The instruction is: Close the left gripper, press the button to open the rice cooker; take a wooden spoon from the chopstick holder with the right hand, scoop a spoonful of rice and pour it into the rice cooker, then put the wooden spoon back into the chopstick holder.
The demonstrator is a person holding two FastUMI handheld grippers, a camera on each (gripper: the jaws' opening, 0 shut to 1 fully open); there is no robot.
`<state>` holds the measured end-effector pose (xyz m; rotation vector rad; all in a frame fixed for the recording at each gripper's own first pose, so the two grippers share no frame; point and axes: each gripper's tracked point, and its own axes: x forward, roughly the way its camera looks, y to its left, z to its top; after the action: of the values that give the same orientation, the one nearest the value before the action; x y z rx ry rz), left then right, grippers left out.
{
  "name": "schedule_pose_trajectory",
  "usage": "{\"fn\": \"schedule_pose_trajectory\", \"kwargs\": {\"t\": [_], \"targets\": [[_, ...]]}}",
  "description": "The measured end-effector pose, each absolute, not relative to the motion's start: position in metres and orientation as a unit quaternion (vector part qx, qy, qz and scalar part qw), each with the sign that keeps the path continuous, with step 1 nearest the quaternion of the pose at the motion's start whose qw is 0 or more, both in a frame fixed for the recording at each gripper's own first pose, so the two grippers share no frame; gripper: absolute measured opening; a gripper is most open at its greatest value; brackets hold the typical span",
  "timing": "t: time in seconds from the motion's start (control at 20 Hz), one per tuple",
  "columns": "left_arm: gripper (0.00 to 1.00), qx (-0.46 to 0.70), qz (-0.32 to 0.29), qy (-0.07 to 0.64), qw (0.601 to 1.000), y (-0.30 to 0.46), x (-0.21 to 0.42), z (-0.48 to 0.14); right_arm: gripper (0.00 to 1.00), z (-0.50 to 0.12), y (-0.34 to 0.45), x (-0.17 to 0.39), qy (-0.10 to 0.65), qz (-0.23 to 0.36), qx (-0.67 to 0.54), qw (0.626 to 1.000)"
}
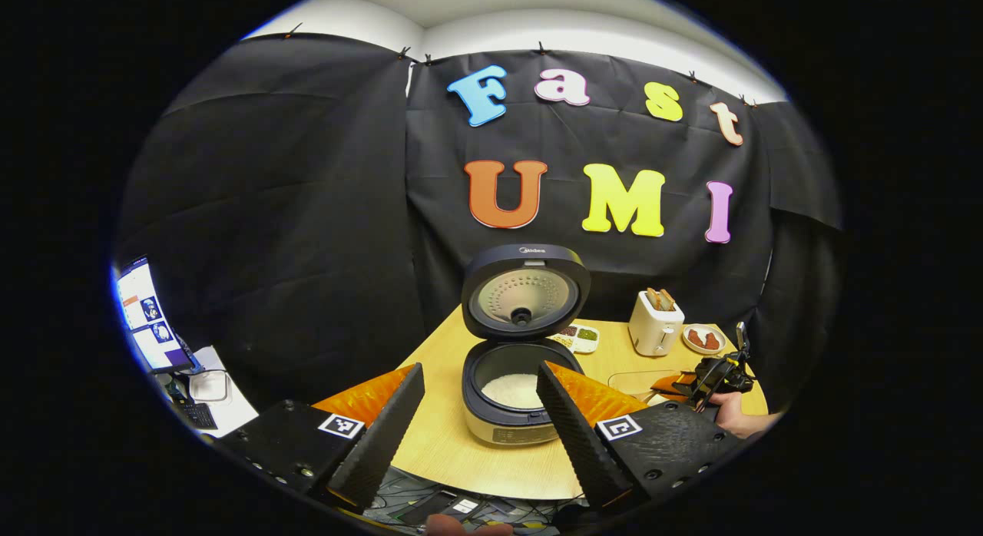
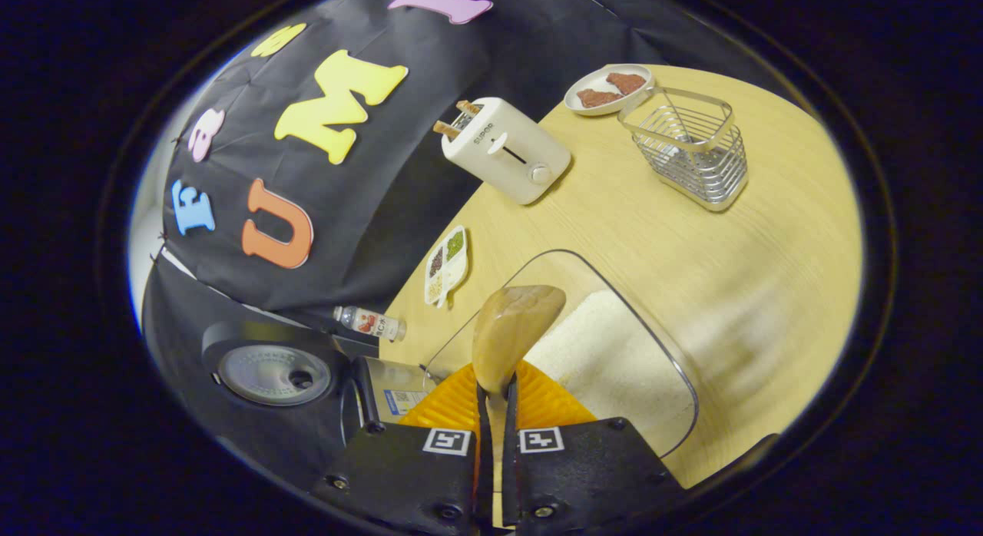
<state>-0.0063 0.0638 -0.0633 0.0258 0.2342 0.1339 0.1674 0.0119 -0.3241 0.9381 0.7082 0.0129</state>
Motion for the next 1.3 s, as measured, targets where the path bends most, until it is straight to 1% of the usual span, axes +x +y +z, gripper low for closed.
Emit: {"fn": "schedule_pose_trajectory", "kwargs": {"t": [0.25, 0.45, 0.65, 0.8, 1.0, 1.3], "targets": [[0.95, 0.016, 0.046, 0.108, 0.993, 0.047, -0.003, -0.056, 0.10, -0.289, -0.010, 0.167, 0.303, 0.008, 0.489, 0.818], [0.95, 0.008, 0.037, 0.092, 0.995, 0.039, 0.000, -0.048, 0.10, -0.238, -0.022, 0.166, 0.269, 0.026, 0.494, 0.827], [0.95, 0.000, 0.035, 0.075, 0.997, 0.040, -0.001, -0.044, 0.10, -0.188, -0.013, 0.164, 0.246, 0.051, 0.496, 0.831], [0.95, -0.007, 0.034, 0.067, 0.997, 0.043, -0.004, -0.041, 0.10, -0.154, 0.015, 0.161, 0.237, 0.079, 0.494, 0.833], [0.95, -0.009, 0.031, 0.063, 0.998, 0.053, -0.015, -0.040, 0.10, -0.126, 0.071, 0.168, 0.238, 0.123, 0.489, 0.830], [0.95, -0.015, 0.042, 0.067, 0.997, 0.079, -0.035, -0.047, 0.09, -0.117, 0.163, 0.180, 0.257, 0.174, 0.413, 0.856]]}}
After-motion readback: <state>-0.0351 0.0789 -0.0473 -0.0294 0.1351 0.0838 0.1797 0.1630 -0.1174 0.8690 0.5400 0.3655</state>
